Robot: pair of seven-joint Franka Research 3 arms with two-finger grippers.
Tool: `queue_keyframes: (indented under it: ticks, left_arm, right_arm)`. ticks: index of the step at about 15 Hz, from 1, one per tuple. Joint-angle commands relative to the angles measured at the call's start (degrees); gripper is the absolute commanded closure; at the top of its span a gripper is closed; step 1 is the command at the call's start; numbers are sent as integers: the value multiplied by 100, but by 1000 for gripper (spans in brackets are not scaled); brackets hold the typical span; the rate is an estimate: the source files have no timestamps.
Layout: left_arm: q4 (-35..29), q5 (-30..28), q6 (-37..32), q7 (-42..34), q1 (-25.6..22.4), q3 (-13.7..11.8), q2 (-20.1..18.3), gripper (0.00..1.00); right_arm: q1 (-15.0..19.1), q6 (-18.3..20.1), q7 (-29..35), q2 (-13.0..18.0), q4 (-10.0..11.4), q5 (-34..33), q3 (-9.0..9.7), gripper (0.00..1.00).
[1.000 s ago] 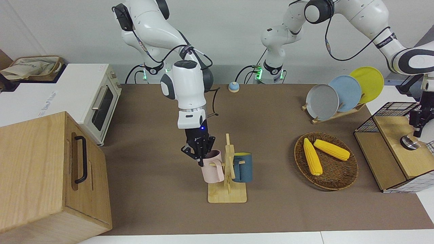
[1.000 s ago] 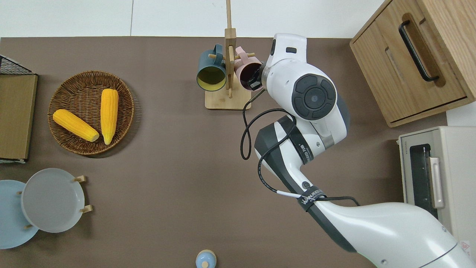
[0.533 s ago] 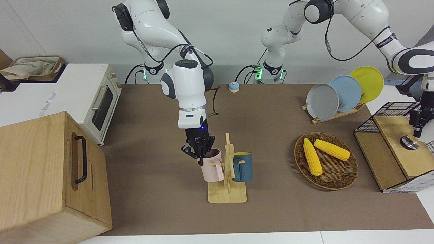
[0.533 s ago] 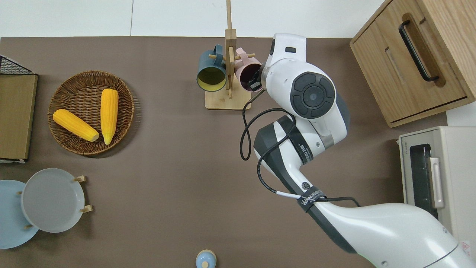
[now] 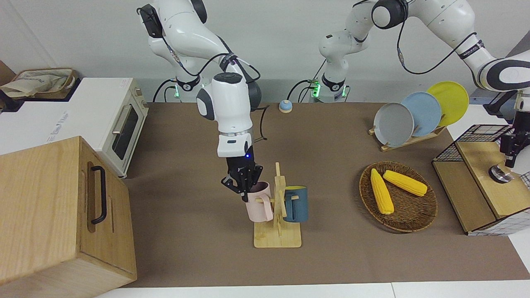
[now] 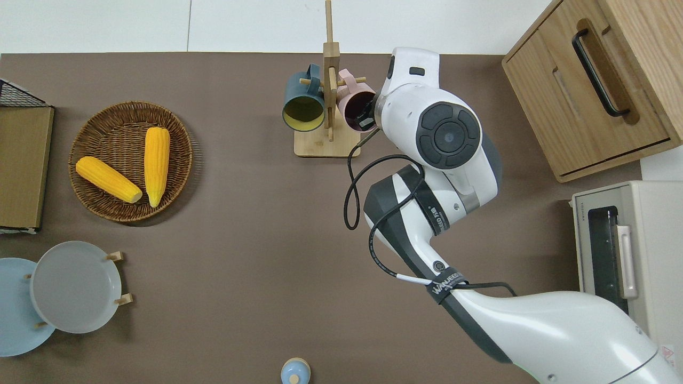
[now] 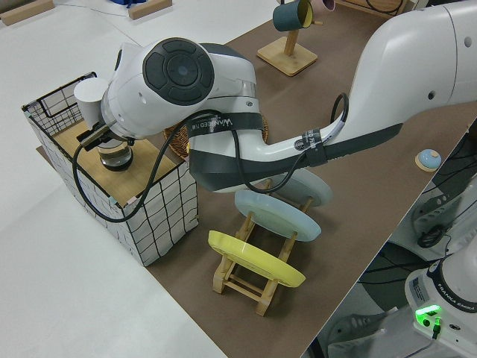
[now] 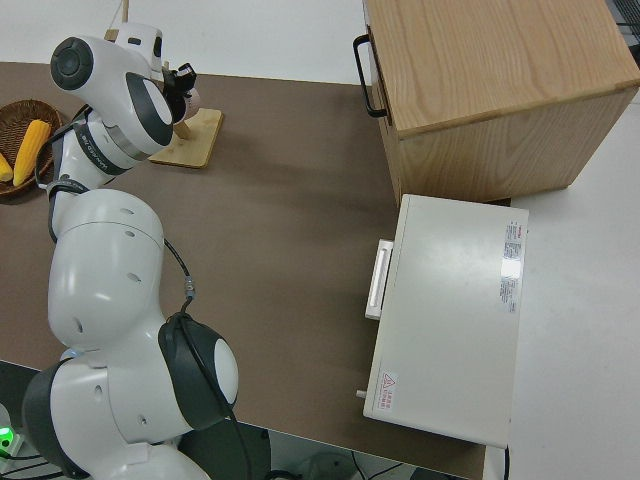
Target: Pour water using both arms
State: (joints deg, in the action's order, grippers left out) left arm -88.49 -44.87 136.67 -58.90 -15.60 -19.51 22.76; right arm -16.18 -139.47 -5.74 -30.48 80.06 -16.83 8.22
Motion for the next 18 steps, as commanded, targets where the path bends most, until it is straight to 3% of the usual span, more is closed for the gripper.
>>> queue_keyframes:
  ticks: [1,6,18]
  left_arm:
    - [-2,-4,36,124,4,9,-184,1000]
    - [42,92,9,274,39,-17,-298,1000]
    - [253,1086,-632,1267,57,-17,-623,1000]
  right_arm:
    - [-25,261,81,-46,-87,83,4,996]
    - [-34,446,73,-37,-209,83,-5,1000]
    - [-25,824,55,-2,-377,145,4,1000]
